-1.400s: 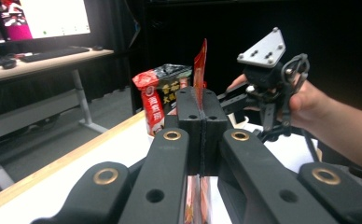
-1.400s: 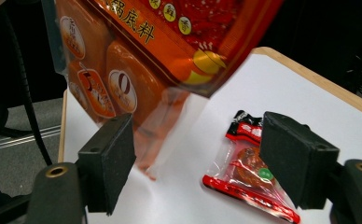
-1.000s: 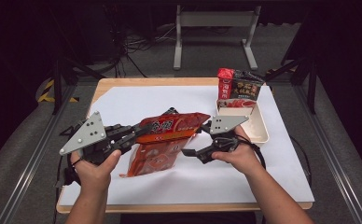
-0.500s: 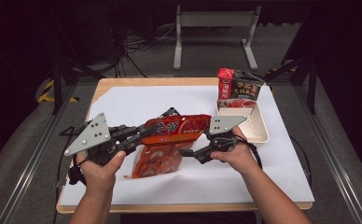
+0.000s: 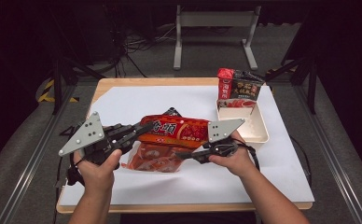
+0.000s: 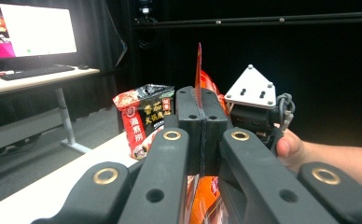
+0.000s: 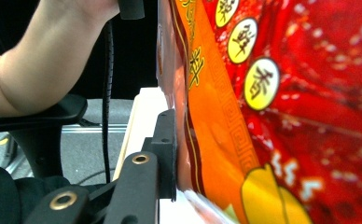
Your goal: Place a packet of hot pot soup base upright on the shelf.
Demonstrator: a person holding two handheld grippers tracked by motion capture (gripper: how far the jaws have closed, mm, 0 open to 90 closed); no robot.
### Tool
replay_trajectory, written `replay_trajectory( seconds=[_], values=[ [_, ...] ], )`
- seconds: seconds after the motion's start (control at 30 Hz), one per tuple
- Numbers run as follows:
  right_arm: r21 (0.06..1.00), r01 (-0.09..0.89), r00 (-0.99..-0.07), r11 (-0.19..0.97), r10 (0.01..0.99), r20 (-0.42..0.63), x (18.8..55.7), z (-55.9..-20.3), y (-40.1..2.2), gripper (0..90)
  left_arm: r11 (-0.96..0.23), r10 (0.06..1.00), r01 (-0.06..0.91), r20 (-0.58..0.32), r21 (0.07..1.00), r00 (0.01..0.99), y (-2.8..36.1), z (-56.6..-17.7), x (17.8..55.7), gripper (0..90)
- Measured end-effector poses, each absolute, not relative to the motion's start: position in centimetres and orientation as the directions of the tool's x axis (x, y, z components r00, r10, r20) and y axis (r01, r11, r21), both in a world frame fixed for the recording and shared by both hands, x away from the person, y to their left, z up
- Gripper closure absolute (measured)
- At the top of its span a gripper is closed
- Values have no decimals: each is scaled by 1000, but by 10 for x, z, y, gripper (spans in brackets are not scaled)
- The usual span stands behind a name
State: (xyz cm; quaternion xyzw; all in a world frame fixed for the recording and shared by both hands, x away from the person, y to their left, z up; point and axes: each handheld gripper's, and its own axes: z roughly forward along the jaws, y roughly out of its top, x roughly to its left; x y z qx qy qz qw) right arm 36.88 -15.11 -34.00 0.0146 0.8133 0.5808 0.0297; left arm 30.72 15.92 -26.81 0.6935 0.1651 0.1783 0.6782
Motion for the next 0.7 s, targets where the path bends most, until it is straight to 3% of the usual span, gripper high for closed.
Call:
replay_trajectory(
  seconds=[0.5,0.7],
  values=[
    [919,23,-995,393,100,-18,364,-327,-157,703,-23,490,30,-15,999,872,162,-273,314,873],
    [899,36,-991,437,133,-25,361,-321,-162,703,-52,547,13,18,999,837,161,-276,315,705]
  ],
)
